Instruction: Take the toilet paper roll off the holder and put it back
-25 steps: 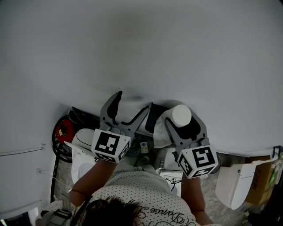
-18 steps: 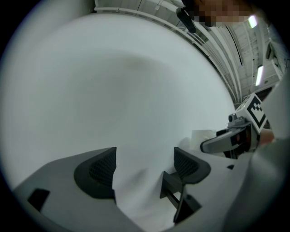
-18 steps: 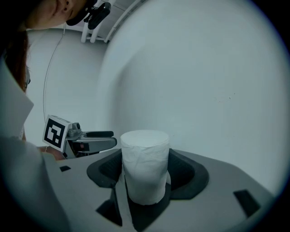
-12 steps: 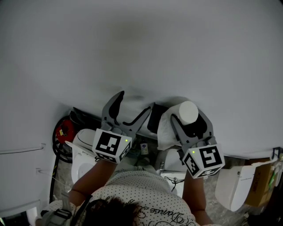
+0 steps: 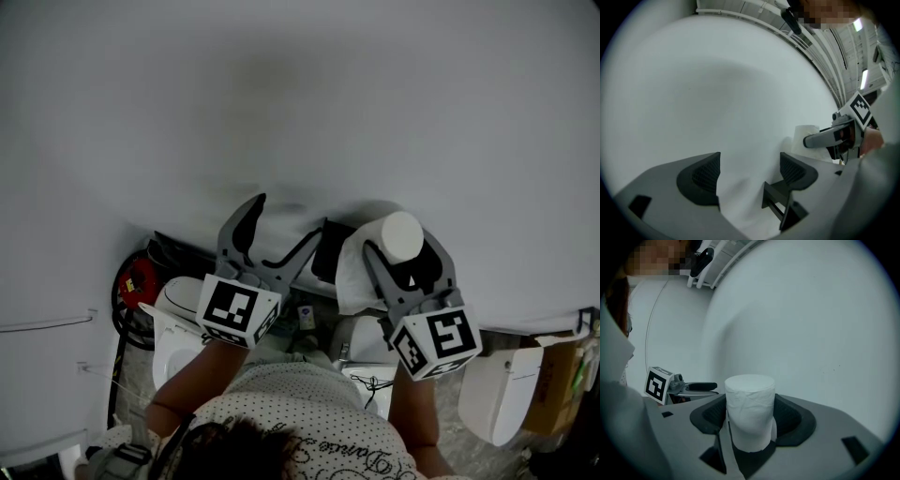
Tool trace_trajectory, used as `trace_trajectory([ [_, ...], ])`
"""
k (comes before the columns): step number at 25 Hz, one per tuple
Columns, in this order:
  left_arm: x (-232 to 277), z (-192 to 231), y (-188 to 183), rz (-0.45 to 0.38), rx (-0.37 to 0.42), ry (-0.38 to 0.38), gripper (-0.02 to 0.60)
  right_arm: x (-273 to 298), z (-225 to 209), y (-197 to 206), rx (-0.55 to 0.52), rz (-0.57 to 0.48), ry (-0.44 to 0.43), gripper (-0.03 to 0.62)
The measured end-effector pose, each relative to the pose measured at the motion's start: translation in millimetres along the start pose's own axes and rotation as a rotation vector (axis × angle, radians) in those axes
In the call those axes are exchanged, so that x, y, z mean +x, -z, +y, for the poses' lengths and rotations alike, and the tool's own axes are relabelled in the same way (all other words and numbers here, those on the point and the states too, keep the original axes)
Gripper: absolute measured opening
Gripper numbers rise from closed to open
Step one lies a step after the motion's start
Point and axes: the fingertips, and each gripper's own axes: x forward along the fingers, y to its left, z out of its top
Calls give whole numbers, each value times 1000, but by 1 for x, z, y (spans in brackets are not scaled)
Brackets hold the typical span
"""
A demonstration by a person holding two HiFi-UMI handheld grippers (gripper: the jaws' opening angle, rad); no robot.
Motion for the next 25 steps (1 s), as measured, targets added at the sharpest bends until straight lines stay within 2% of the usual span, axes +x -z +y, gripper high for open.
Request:
trace_trajectory([
  [13, 7, -29, -7, -21, -3, 85, 382, -31, -18, -6, -7, -10, 94, 296],
  [25, 7, -25, -6, -18, -5, 72, 382, -27, -16, -12, -14, -20, 75, 296],
])
